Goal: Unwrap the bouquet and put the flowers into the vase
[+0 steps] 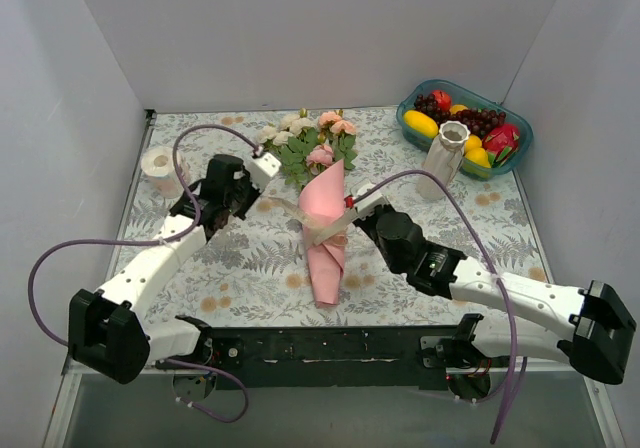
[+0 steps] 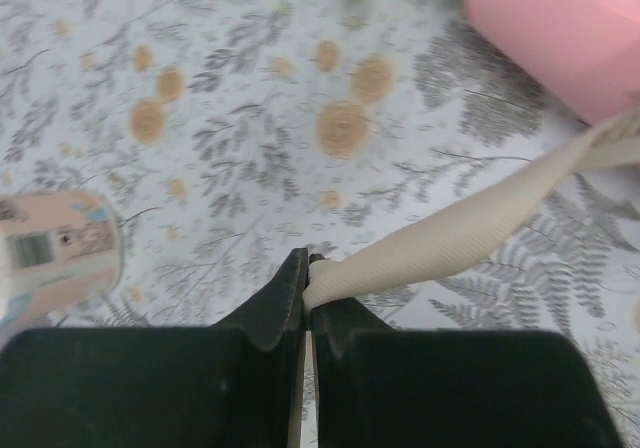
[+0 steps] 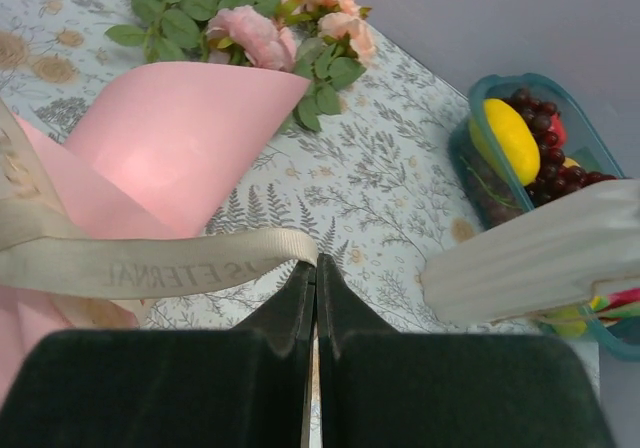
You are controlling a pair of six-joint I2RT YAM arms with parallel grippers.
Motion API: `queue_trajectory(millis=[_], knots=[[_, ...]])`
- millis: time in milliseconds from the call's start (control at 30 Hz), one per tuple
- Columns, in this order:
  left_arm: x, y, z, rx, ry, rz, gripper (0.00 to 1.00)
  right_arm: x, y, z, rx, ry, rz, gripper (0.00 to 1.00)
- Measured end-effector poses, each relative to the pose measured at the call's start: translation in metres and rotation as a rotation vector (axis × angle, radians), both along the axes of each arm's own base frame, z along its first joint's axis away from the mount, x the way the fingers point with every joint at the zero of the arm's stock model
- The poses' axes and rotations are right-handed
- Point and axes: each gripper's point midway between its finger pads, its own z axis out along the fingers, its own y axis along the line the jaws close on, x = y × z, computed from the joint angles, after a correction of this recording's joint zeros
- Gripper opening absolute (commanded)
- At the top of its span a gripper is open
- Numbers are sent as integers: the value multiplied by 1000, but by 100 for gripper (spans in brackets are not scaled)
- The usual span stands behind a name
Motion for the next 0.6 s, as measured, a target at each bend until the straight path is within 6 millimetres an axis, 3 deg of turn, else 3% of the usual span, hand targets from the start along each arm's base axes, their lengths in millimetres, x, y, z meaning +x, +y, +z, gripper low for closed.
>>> queue_trajectory(millis=[100,233,367,600], knots=[[21,28,29,-27,-68,112,0,-3,-18,12,25,-15,-60,1],[17,50,48,-42,-109,169,0,-3,-48,16,-4,-19,-186,1],[13,75,56,-34,-118,237,0,-5,-86,13,-78,-17,-369,1],[6,160,62,38,-124,491,0,-9,-170,28,-31,-19,-699,1]])
